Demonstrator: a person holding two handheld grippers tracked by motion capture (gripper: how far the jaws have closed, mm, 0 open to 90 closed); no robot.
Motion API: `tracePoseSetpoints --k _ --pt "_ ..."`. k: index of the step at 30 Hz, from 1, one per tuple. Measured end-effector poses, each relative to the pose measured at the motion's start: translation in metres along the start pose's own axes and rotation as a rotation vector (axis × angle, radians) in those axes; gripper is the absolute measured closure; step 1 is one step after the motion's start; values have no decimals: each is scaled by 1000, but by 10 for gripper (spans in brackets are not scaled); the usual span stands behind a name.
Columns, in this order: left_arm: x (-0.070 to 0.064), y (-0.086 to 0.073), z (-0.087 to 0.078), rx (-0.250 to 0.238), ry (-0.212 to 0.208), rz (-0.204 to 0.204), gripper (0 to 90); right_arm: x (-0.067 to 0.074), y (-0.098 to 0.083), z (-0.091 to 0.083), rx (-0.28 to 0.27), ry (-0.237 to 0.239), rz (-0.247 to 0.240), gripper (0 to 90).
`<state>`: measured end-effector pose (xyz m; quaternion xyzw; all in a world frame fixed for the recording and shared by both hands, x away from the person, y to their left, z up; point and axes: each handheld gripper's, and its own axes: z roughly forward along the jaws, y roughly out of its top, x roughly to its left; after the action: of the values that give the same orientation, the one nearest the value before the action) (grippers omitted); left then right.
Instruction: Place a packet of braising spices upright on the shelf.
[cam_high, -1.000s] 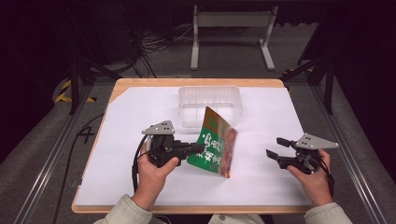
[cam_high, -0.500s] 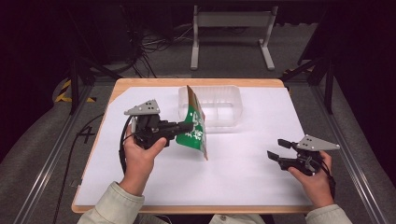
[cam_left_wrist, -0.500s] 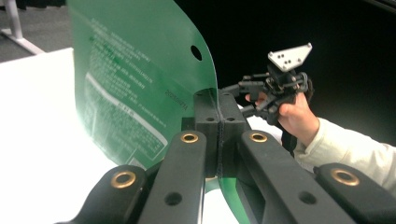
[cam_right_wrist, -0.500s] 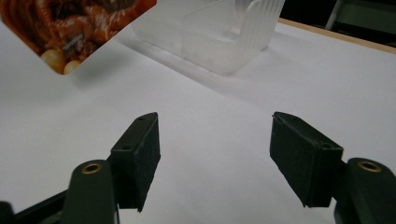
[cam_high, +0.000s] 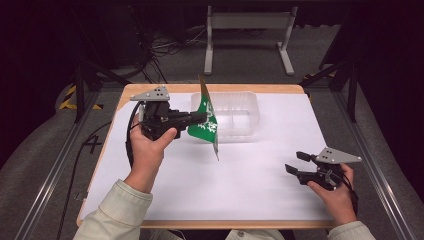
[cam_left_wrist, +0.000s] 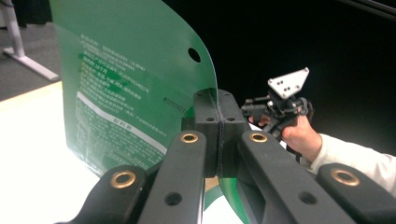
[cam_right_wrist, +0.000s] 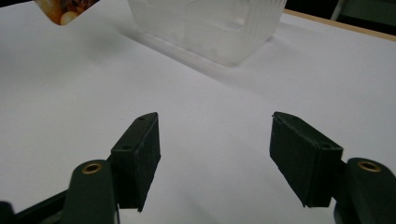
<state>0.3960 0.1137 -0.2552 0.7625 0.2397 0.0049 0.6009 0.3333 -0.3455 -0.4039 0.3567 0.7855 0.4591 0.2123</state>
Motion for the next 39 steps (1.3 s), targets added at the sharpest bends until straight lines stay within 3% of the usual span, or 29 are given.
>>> tracePoseSetpoints --k 9,14,21,28,39 --pt "3 15 2 -26 37 95 900 4 -3 5 11 4 -9 341" --pt "7 23 6 -59 44 123 900 3 -6 2 5 -2 6 344" --pt "15 35 14 -63 43 156 900 3 -7 -1 -3 -4 9 344" --pt "20 48 25 -26 42 192 900 2 -7 -2 -5 -1 11 344" --pt "30 61 38 -3 4 229 900 3 -13 -9 -4 -13 19 344"
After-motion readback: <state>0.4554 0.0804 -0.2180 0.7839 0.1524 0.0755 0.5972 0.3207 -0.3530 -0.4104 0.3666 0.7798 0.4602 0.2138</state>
